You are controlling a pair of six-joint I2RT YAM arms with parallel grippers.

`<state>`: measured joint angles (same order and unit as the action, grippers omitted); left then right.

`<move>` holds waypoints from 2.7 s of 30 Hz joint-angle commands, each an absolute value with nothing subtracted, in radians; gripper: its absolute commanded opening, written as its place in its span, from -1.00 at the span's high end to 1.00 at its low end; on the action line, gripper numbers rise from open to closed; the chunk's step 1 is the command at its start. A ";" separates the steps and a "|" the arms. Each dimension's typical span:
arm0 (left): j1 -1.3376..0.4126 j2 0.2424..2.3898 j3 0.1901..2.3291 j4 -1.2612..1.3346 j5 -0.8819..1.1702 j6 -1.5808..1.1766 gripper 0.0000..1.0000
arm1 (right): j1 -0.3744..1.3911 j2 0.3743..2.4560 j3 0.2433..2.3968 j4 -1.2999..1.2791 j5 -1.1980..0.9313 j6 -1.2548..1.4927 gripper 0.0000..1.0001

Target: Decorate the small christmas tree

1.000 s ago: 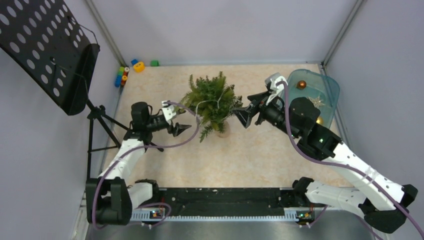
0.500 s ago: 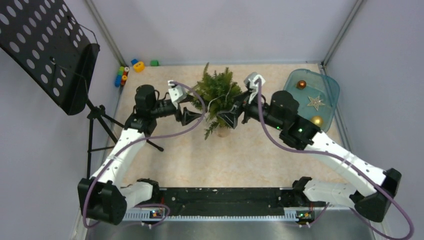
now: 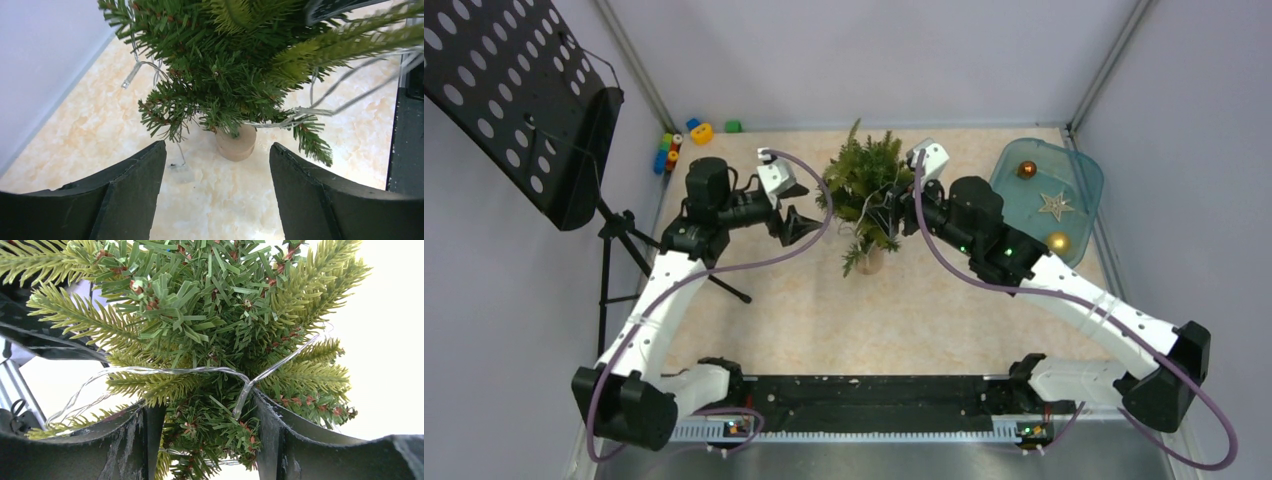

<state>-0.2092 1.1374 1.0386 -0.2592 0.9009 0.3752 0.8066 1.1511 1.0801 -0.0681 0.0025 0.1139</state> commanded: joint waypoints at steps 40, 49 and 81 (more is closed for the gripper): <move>-0.196 1.568 0.937 0.092 1.032 0.596 -0.65 | 0.756 1.091 1.042 -0.035 -0.041 0.068 -0.20; -0.238 1.485 0.632 0.668 0.860 0.096 -0.61 | 0.745 1.099 1.063 -0.054 -0.150 0.055 -0.22; -0.051 1.234 0.854 -0.067 1.008 0.263 -0.65 | 0.724 1.064 1.194 -0.214 -0.282 0.064 -0.33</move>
